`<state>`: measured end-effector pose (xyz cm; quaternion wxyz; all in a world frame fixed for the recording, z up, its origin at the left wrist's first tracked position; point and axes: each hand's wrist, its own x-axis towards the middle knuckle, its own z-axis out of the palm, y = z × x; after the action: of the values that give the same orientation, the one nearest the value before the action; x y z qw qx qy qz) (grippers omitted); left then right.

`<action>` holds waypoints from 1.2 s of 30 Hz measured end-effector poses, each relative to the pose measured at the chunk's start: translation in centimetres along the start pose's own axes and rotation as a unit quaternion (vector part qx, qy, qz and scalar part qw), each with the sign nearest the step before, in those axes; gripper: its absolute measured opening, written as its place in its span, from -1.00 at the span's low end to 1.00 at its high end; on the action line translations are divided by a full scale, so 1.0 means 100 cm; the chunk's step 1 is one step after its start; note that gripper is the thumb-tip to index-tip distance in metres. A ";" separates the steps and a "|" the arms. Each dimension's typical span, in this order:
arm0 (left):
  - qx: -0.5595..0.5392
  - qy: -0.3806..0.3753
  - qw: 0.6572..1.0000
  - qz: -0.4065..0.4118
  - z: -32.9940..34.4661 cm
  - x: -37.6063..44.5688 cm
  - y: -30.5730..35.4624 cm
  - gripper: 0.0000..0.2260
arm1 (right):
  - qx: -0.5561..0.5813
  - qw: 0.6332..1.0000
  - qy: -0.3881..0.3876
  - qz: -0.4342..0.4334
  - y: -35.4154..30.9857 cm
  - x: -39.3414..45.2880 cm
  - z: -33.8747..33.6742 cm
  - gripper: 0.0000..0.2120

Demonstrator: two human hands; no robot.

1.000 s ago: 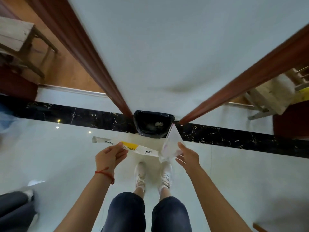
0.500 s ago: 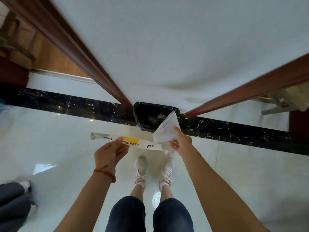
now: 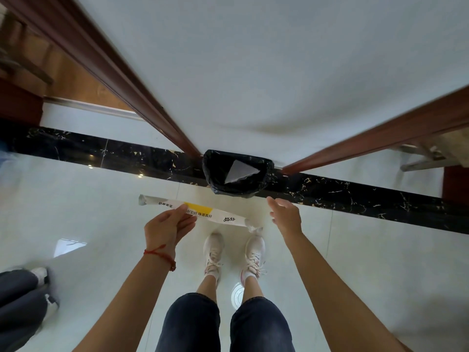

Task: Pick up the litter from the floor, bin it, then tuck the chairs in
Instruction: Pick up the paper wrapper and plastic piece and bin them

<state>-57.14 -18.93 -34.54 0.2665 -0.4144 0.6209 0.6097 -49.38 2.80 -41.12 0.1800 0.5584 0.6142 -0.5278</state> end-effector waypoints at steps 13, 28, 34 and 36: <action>0.019 -0.026 0.999 -0.031 0.052 0.014 -0.015 -0.91 | -0.350 0.911 0.013 -0.218 0.035 -0.029 -0.057 -0.51; -0.045 0.038 0.997 -0.056 0.114 0.056 -0.018 -0.84 | -0.307 0.926 0.041 -0.216 0.045 -0.023 -0.073 -0.51; -0.048 0.041 0.996 -0.060 0.122 0.076 -0.023 -0.80 | -0.304 0.927 0.032 -0.217 0.051 -0.016 -0.066 -0.50; -0.040 0.028 0.996 -0.074 0.124 0.076 -0.024 -0.78 | -0.306 0.927 0.026 -0.215 0.052 -0.014 -0.063 -0.50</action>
<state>-61.25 -8.08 -43.61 0.2769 -0.4864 0.5707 0.6009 -42.01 6.53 -39.94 0.2084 0.3441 0.8558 -0.3252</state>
